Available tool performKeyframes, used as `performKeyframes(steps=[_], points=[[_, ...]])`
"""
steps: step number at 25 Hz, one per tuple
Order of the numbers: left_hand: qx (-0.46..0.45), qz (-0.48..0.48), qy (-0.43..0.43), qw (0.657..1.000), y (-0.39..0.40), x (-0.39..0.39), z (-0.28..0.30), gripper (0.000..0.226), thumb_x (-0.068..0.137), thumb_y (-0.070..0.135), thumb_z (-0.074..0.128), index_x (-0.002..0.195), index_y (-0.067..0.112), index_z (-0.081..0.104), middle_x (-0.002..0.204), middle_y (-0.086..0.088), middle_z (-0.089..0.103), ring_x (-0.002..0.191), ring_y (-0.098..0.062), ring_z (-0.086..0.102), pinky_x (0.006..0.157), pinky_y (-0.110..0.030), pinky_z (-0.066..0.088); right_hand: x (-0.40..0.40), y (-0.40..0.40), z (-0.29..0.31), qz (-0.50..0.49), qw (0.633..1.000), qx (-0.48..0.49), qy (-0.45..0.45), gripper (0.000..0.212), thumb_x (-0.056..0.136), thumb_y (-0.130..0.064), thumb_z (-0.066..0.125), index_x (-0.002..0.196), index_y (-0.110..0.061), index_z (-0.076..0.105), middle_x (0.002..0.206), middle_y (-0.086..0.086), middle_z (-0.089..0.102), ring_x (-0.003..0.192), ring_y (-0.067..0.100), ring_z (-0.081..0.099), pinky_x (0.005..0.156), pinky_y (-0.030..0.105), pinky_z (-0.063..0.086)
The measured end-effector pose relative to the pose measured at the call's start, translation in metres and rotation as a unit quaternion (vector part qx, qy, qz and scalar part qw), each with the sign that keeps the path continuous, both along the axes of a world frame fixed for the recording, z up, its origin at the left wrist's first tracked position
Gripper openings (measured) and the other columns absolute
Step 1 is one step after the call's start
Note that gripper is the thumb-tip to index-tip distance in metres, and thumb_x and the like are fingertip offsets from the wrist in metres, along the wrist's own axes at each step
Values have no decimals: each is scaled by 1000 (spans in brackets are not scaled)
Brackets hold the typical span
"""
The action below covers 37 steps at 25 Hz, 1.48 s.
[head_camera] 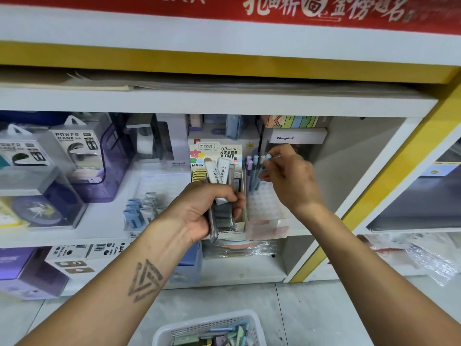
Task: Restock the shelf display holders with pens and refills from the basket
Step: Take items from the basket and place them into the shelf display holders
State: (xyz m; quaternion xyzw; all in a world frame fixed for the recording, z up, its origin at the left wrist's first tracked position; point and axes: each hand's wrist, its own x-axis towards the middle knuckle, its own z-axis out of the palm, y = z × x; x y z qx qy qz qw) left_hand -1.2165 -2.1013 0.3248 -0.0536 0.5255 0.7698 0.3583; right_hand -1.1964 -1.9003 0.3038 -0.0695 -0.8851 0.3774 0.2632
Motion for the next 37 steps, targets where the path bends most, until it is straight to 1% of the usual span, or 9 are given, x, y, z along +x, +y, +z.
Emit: performKeyframes(steps=[9,14,15,17,20,25,30,34,37], points=[[15,-37,11,999,-4,2,3,37,75,-18,56,112,-13,62,84,-24,70,65,-30,69,58,-34,58,-5,-5,-5,7,995,98,-21,2,100,-16,53,98,-17,51,77,7,71,72,25,71,62,45,57],[30,-76,27,996,-7,5,8,25,77,-18,55,96,-9,68,83,-24,70,69,-31,70,62,-35,60,-1,-20,8,-32,985,170,-26,16,99,-19,53,104,-8,63,82,14,72,74,34,66,64,42,54],[33,-78,29,996,-8,6,9,26,77,-17,54,98,-9,67,84,-24,70,70,-31,70,64,-36,60,1,-25,13,-48,986,158,-2,16,98,-21,56,103,-10,66,81,10,72,71,30,65,62,37,52],[42,-81,30,995,-11,6,11,29,77,-16,53,102,-10,67,87,-25,70,72,-32,71,67,-37,59,5,-35,24,1,999,-45,-5,16,96,-28,62,94,-15,71,74,0,71,62,17,61,55,27,46],[48,-101,31,993,-16,8,14,37,78,-15,51,112,-12,64,93,-27,69,76,-32,71,70,-39,59,15,-49,33,141,928,-330,-97,18,92,-28,70,91,-10,74,74,7,67,63,17,56,49,26,39],[23,-97,23,995,-22,7,15,30,81,-13,56,109,-8,66,82,-19,69,66,-25,68,64,-34,59,18,-52,36,168,905,-376,-104,14,91,-7,68,102,-1,73,74,8,67,61,15,55,54,25,42],[-48,-106,35,993,-33,4,17,17,79,-12,65,93,-3,70,64,-14,65,50,-20,61,49,-27,54,17,-64,36,176,935,-289,-107,29,87,-11,75,114,-20,73,88,10,67,70,19,60,56,27,46],[-36,-91,30,995,-40,3,18,13,82,-9,63,89,-1,70,72,-16,66,56,-20,62,55,-29,53,14,-68,39,154,952,-254,-76,27,82,-7,79,108,-10,75,95,32,66,75,22,65,67,30,59],[-41,-72,21,996,-49,0,19,16,86,-7,59,98,-3,67,75,-18,69,56,-21,64,54,-28,54,12,-66,42,145,959,-225,-91,25,77,-12,84,101,-13,76,82,8,70,74,15,63,76,32,60]])
